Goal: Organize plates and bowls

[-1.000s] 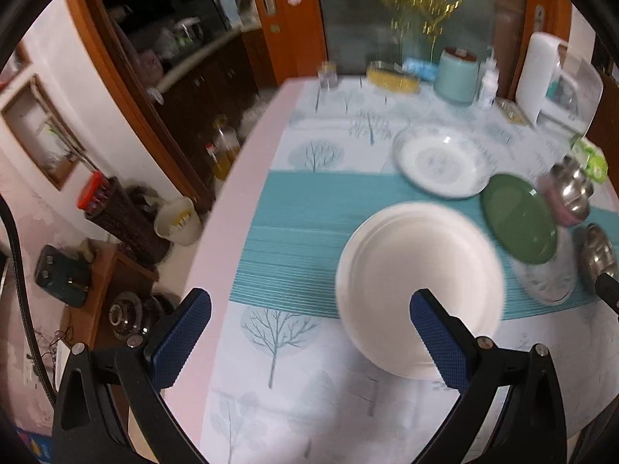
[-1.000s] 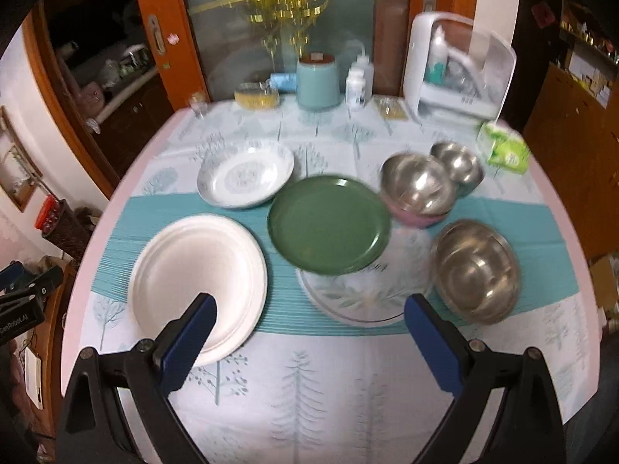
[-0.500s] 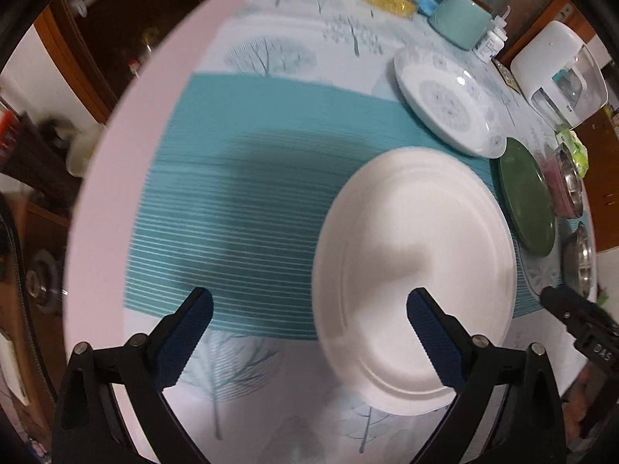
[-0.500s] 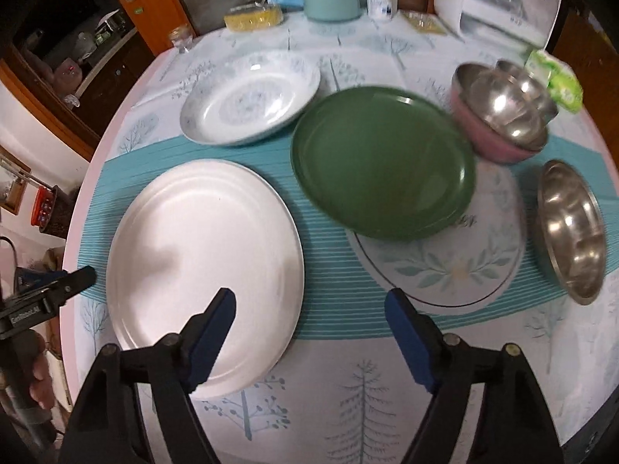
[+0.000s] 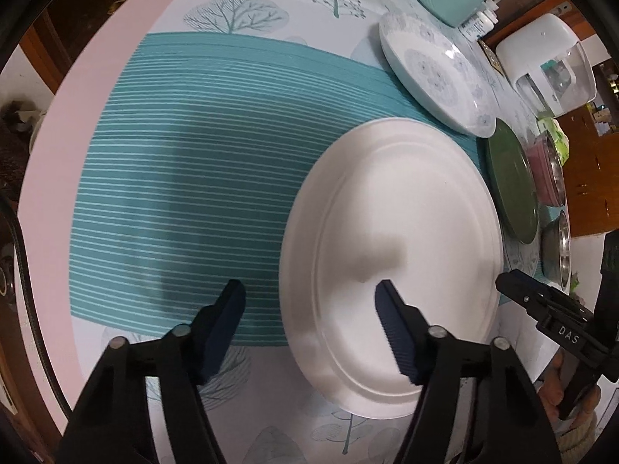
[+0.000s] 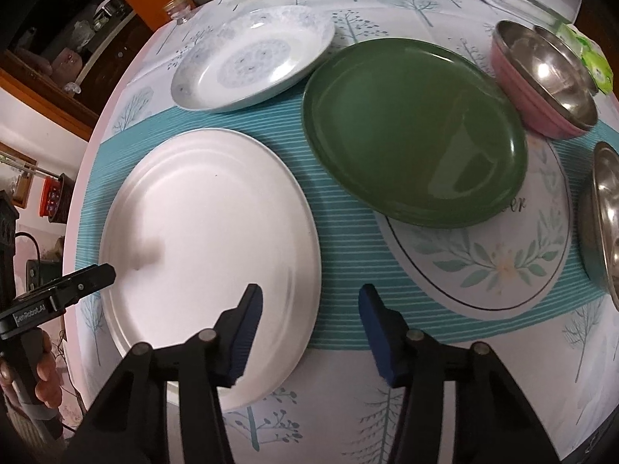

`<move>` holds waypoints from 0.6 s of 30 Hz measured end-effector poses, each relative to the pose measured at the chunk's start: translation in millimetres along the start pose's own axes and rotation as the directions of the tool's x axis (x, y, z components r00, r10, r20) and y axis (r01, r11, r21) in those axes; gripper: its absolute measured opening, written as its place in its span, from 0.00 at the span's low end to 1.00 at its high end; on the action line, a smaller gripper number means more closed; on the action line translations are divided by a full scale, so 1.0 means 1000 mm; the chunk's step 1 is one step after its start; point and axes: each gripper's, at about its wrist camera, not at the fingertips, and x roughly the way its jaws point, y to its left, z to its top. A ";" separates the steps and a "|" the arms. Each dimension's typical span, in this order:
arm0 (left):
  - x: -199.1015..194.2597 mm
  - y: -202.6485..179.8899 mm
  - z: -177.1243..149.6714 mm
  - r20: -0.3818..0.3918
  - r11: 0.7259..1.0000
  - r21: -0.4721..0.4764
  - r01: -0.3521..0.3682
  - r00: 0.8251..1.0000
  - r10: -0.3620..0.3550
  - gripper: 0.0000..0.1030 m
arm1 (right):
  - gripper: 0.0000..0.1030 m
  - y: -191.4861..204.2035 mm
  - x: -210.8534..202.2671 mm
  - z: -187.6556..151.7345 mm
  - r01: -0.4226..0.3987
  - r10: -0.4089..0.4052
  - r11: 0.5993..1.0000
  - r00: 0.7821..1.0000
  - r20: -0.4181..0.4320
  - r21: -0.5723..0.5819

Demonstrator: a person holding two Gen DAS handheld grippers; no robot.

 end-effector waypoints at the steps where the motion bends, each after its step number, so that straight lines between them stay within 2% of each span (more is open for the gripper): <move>1: 0.001 -0.001 0.000 -0.007 1.000 0.005 0.004 1.000 -0.004 0.53 | 0.48 0.000 0.001 0.000 -0.001 0.001 1.000 1.000 0.001 -0.002; 8: 0.006 -0.008 0.006 -0.025 1.000 0.024 0.002 1.000 -0.002 0.35 | 0.32 0.003 0.009 0.003 -0.002 0.002 1.000 1.000 -0.021 -0.001; 10: 0.008 -0.009 0.008 -0.030 1.000 0.024 -0.002 1.000 0.002 0.28 | 0.22 0.003 0.012 0.004 -0.002 0.002 1.000 1.000 -0.031 0.003; 11: 0.007 -0.009 0.008 -0.027 1.000 0.026 -0.012 1.000 0.012 0.23 | 0.21 0.002 0.014 0.004 -0.006 0.006 1.000 0.999 -0.036 0.006; 13: 0.006 -0.007 0.007 -0.025 0.999 0.032 -0.027 0.999 0.027 0.19 | 0.21 0.001 0.014 0.004 -0.005 0.005 1.000 0.999 -0.032 0.008; 18: 0.001 -0.004 0.003 -0.019 1.000 0.026 -0.013 1.000 0.014 0.18 | 0.20 0.000 0.012 0.003 -0.004 0.004 1.000 1.000 -0.024 -0.012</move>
